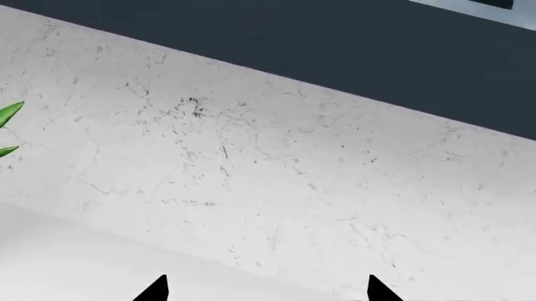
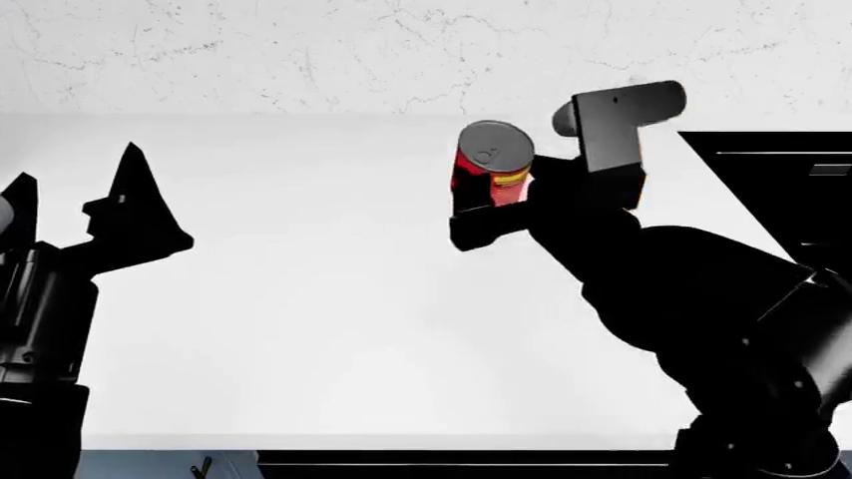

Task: Pick the cans from the counter and place them in their designated side in the cabinet.

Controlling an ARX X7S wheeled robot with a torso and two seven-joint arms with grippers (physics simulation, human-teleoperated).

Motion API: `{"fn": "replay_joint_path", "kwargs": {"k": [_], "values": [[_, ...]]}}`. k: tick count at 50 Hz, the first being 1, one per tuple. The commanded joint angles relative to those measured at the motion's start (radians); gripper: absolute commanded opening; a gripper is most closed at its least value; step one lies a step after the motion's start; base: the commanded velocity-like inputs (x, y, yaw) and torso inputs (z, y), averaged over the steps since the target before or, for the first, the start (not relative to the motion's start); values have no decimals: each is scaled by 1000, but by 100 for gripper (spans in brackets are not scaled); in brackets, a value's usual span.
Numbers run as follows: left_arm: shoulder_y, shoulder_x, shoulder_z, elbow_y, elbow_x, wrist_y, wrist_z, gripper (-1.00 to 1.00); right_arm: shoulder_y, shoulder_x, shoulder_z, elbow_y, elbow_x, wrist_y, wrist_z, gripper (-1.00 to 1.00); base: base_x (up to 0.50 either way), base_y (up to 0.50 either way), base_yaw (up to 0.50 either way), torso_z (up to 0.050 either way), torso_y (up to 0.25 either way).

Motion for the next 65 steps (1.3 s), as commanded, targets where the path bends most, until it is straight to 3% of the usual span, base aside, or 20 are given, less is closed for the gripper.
{"fn": "replay_joint_path", "kwargs": {"k": [1, 20, 65], "values": [[-26, -17, 20, 23, -21, -30, -16, 100, -2, -7, 212, -285, 137, 193, 147, -100, 0, 0, 0, 0, 0], [-51, -30, 34, 29, -36, -42, -19, 100, 2, -5, 231, -287, 188, 181, 183, -100, -70, -472, 0, 0, 0], [-33, -37, 24, -5, -22, -16, -12, 100, 45, 19, 121, -179, 148, 62, 188, -100, 0, -500, 0, 0, 0]]}}
